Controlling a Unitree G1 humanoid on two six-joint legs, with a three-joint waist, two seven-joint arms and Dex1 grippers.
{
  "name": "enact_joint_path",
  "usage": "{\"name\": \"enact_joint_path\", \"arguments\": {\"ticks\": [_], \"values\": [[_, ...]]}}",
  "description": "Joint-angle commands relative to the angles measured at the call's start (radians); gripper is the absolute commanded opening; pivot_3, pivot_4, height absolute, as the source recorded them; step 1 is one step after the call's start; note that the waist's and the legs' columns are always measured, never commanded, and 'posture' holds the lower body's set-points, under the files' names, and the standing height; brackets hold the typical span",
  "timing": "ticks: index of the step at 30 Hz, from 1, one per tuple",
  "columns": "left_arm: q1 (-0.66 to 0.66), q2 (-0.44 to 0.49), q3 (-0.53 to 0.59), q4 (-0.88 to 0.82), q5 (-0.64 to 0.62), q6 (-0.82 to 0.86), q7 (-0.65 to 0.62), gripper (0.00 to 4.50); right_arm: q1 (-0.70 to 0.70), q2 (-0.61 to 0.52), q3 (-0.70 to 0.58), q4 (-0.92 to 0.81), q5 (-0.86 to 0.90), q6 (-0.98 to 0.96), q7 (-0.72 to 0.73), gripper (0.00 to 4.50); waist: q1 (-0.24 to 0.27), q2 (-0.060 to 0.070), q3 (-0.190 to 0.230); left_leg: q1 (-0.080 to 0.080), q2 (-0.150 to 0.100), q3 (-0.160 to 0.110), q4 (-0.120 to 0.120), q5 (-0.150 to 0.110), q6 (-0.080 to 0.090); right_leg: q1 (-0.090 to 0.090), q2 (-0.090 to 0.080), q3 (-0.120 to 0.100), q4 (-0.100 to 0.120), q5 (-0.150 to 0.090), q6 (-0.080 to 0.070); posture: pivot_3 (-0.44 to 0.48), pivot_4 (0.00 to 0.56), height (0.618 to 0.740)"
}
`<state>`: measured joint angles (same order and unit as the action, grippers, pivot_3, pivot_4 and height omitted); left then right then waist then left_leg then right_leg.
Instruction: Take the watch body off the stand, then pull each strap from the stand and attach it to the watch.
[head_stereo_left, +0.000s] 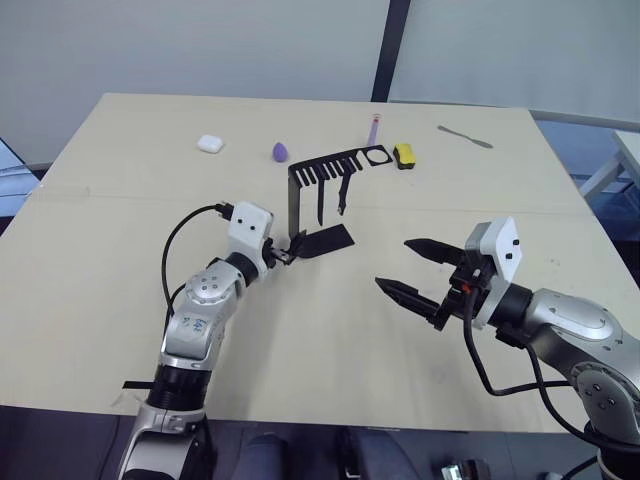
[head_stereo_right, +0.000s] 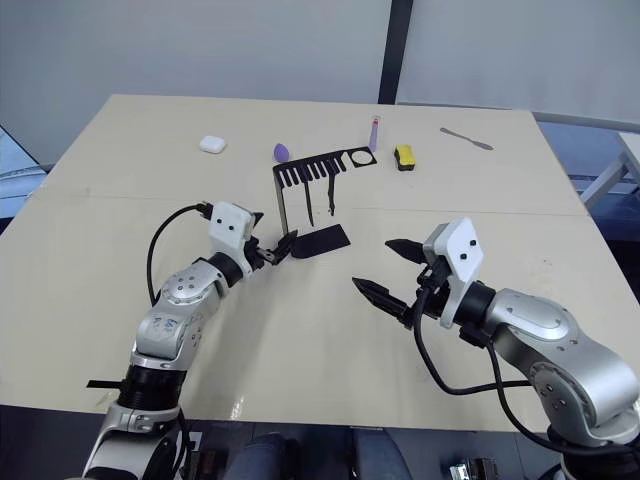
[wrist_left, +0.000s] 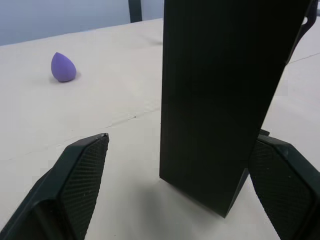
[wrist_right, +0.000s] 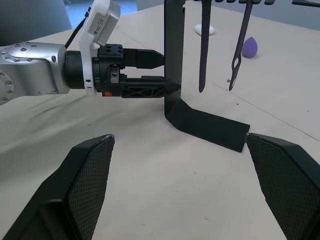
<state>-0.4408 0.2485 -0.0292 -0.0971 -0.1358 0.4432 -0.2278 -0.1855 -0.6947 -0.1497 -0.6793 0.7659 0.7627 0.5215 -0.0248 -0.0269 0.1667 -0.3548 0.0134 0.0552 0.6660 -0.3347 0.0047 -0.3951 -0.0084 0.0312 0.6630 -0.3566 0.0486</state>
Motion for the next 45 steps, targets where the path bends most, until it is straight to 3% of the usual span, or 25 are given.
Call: {"name": "enact_joint_path", "arguments": {"ticks": [1,20,23,25,26,32,37,45], "values": [[-0.029,-0.006,-0.005,0.009,0.019,-0.023,-0.001,2.17,-0.008,0.015,0.000,-0.015,-0.020,-0.026,-0.019,4.50,0.000,0.000,0.000,0.000,0.000,0.000,0.000,0.000,0.000,0.000,0.000,0.000,0.000,0.000,0.000,0.000,0.150,0.740],[-0.162,-0.016,-0.001,0.274,0.055,-0.197,-0.057,2.17,-0.012,0.041,0.031,-0.020,-0.066,-0.028,-0.004,4.50,0.001,0.000,0.000,0.000,0.000,0.000,0.000,0.000,-0.001,0.000,0.000,0.000,0.000,0.000,0.000,0.000,0.150,0.740],[-0.162,-0.025,-0.003,0.280,0.049,-0.216,-0.069,1.27,-0.014,0.043,0.029,-0.019,-0.068,-0.026,-0.003,4.50,0.000,0.000,0.000,0.000,0.000,0.000,0.000,0.000,-0.001,0.000,0.000,0.000,0.000,0.000,0.000,0.000,0.150,0.740],[-0.159,-0.030,-0.008,0.281,0.050,-0.226,-0.078,0.27,-0.017,0.044,0.029,-0.018,-0.069,-0.026,-0.004,4.50,0.000,0.000,0.000,0.000,0.000,0.000,0.000,0.000,-0.001,0.000,0.000,0.000,0.000,0.000,0.000,0.000,0.150,0.740],[-0.160,-0.034,-0.009,0.281,0.052,-0.225,-0.076,0.09,-0.018,0.044,0.028,-0.019,-0.069,-0.025,-0.006,4.50,0.001,0.000,0.000,0.000,0.000,0.000,0.000,0.000,-0.001,0.000,0.000,0.000,0.000,0.000,0.000,0.000,0.150,0.740],[-0.149,-0.055,-0.011,0.255,0.062,-0.238,-0.063,0.09,-0.013,0.045,0.027,-0.037,-0.072,-0.015,-0.018,4.50,0.001,0.000,0.000,0.000,0.000,0.000,0.000,0.000,-0.001,0.000,0.000,0.000,0.000,0.000,0.000,0.000,0.150,0.740],[-0.107,-0.100,0.005,0.179,0.076,-0.196,0.027,0.09,-0.016,0.074,0.039,-0.067,-0.093,0.006,-0.087,4.50,0.001,0.000,0.000,0.000,0.000,0.000,-0.001,0.000,-0.001,0.000,0.000,0.000,-0.001,0.000,0.000,0.000,0.150,0.740],[-0.107,-0.183,0.011,0.159,0.100,-0.080,0.155,0.09,-0.069,0.231,0.129,-0.079,-0.183,0.070,-0.305,4.50,0.001,-0.001,0.000,0.000,0.000,0.000,0.000,0.001,-0.002,-0.001,0.000,0.000,0.000,0.000,0.000,0.000,0.150,0.740]]}}
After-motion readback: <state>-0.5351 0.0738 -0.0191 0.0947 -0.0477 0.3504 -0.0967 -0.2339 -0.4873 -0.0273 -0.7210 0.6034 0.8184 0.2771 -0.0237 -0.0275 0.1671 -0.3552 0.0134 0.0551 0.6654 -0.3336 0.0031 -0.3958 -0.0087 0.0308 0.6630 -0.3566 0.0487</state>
